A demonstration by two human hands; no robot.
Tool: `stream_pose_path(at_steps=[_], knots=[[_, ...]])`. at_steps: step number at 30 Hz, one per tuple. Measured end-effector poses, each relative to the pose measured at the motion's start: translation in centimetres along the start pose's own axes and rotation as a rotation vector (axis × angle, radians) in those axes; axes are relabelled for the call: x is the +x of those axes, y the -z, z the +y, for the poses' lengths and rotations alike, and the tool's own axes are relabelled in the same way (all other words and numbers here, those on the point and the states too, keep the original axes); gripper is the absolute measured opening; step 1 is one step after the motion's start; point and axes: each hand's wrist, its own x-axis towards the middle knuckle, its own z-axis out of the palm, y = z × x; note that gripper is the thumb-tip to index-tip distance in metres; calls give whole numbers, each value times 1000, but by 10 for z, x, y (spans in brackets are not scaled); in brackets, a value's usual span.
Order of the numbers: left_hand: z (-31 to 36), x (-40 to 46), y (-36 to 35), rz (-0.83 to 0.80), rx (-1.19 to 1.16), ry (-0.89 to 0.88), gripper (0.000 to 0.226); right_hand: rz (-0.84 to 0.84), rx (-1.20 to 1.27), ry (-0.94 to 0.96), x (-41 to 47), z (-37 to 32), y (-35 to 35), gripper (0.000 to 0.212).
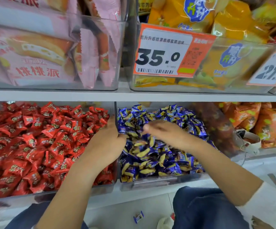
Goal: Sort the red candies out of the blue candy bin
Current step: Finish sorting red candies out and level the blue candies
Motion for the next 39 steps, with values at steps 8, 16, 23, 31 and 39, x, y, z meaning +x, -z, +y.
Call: stream_pose_path(at_steps=[8,16,23,31,39], knots=[[2,-8,3,32,-93,-35,62,24,-8,-368,58,40,11,65],[2,-6,5,23,-107,-33,56,-166,-159,-121,57,-4,-24,66],[4,-7,6,0,-80,-30,45,-164,-173,60,3,13,-15,64],[7,-6,6,-16,-25,25,32,133,-76,-335,41,64,27,35],[8,-5,8,-9,-16,16,32,-60,-149,-344,68,60,7,51]])
